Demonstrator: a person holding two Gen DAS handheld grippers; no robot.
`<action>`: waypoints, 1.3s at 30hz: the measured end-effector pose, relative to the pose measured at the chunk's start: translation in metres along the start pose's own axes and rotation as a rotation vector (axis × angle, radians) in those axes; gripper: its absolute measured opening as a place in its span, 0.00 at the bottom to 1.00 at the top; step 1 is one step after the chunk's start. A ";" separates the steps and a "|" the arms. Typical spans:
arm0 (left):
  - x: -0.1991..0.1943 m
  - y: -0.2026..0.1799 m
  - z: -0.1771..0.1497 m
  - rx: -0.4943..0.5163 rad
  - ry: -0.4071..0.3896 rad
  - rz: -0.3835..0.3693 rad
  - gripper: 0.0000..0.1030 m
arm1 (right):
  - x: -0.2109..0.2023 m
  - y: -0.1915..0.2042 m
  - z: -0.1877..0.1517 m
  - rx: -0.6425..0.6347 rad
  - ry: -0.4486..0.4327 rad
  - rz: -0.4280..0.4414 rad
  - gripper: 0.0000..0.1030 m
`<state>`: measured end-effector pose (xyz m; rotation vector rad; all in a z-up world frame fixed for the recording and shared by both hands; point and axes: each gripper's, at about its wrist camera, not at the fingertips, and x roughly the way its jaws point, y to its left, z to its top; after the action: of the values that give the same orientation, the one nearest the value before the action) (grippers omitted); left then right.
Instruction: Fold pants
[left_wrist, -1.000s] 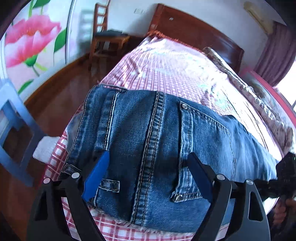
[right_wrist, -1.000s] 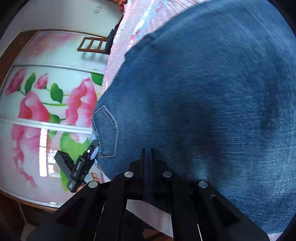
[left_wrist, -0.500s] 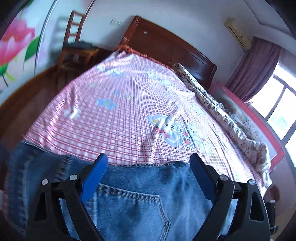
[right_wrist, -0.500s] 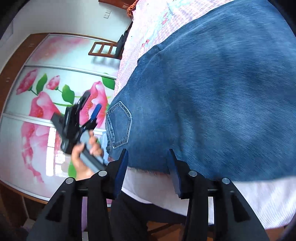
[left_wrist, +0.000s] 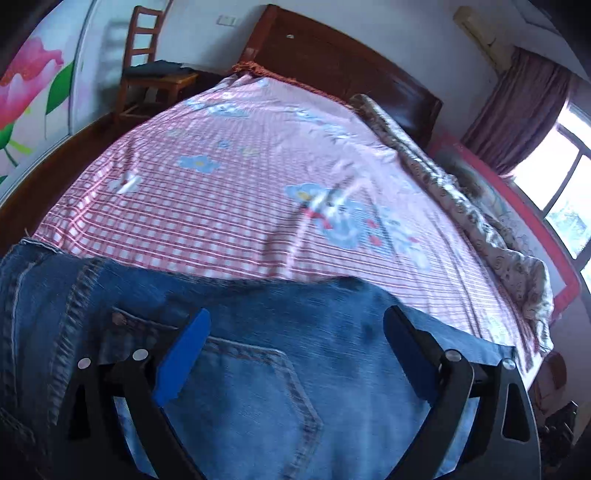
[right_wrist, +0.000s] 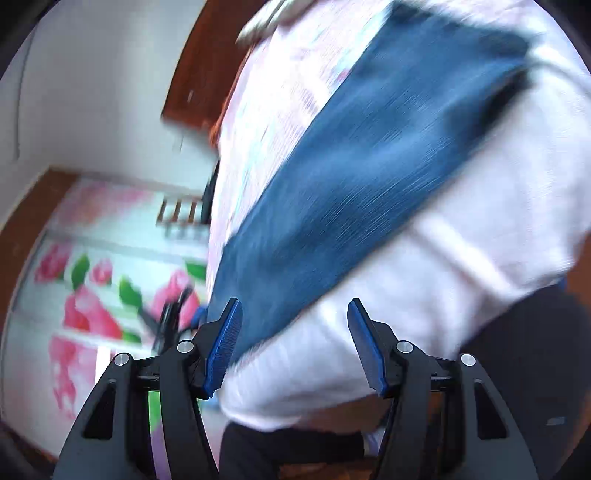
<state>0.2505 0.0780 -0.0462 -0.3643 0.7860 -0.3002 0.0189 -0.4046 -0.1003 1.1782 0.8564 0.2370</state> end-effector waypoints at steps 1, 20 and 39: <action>-0.005 -0.022 -0.008 0.019 0.002 -0.052 0.95 | -0.015 -0.010 0.006 0.029 -0.058 -0.010 0.57; 0.105 -0.329 -0.132 0.037 0.486 -0.687 0.98 | -0.079 -0.102 0.058 0.310 -0.390 0.130 0.57; 0.122 -0.326 -0.158 0.044 0.522 -0.649 0.97 | -0.057 -0.082 0.068 0.284 -0.347 -0.050 0.06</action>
<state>0.1760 -0.2942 -0.0872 -0.5036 1.1570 -1.0491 0.0069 -0.5185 -0.1378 1.4097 0.6232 -0.1337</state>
